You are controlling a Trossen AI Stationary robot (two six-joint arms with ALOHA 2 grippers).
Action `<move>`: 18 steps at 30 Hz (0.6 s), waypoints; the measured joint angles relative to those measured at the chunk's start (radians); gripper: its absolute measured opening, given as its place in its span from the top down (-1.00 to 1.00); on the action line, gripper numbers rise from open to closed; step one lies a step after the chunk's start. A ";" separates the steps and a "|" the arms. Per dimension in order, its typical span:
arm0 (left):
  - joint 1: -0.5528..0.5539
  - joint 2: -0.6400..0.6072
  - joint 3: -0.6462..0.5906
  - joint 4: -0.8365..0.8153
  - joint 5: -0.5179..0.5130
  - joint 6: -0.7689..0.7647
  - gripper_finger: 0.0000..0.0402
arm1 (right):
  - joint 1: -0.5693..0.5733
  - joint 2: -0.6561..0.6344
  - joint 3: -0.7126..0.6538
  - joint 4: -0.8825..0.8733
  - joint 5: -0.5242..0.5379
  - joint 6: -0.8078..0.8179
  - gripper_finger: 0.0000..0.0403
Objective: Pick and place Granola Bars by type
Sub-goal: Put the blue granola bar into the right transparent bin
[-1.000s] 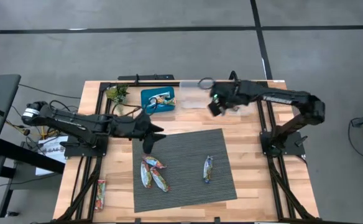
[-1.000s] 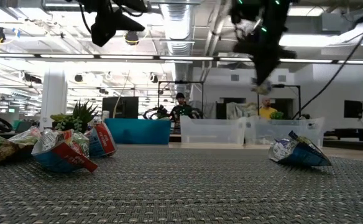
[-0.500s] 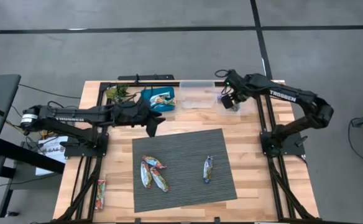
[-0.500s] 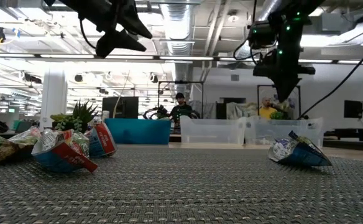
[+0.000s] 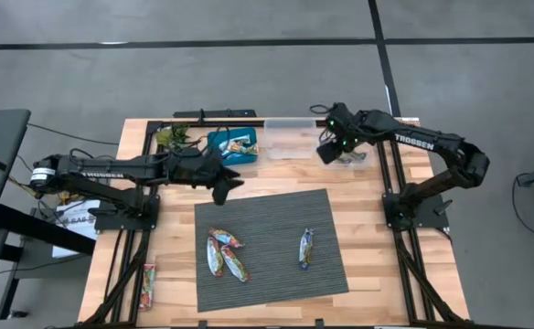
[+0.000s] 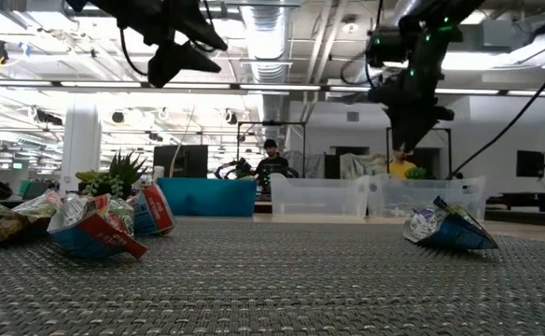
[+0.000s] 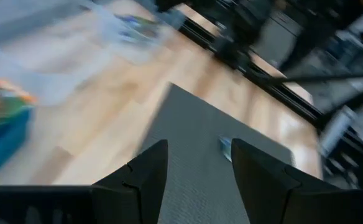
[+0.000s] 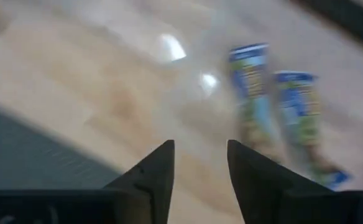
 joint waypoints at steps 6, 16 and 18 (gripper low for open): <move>-0.083 0.000 0.000 0.003 0.128 0.041 0.16 | 0.265 -0.028 0.000 0.021 -0.004 0.139 0.23; -0.314 0.000 0.000 -0.069 0.129 0.020 0.16 | 0.719 0.059 0.002 0.054 -0.027 0.683 0.33; -0.350 0.000 0.000 -0.095 0.115 0.011 0.16 | 0.780 0.098 0.001 0.054 -0.029 0.785 0.35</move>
